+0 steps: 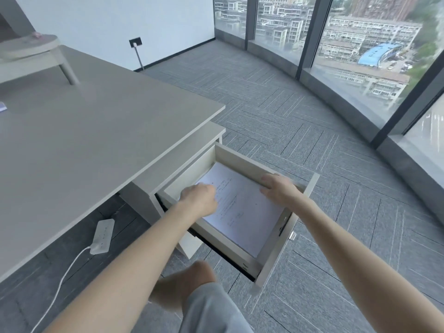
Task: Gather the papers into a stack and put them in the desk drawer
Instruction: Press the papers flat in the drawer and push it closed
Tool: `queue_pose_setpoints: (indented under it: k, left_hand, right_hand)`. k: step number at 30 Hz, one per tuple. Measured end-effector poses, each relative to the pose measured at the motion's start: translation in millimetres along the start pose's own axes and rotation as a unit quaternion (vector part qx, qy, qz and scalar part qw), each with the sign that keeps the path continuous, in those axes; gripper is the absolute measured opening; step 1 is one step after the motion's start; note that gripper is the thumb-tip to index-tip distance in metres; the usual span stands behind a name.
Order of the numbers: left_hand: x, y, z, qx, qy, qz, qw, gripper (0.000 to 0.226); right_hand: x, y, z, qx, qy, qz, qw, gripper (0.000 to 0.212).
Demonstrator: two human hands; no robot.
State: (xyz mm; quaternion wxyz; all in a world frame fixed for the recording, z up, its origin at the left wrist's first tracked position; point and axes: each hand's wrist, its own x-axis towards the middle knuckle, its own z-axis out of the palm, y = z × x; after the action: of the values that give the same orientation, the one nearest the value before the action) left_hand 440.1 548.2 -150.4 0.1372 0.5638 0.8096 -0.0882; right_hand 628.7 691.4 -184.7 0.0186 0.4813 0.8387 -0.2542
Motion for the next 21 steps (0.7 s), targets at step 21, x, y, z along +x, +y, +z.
queue_pose_setpoints:
  k: [21]
  left_hand:
    - [13,-132,-60,0.027,0.063,-0.070,0.995,0.103]
  right_hand:
    - [-132,68,48,0.437,0.002,0.046,0.898,0.097]
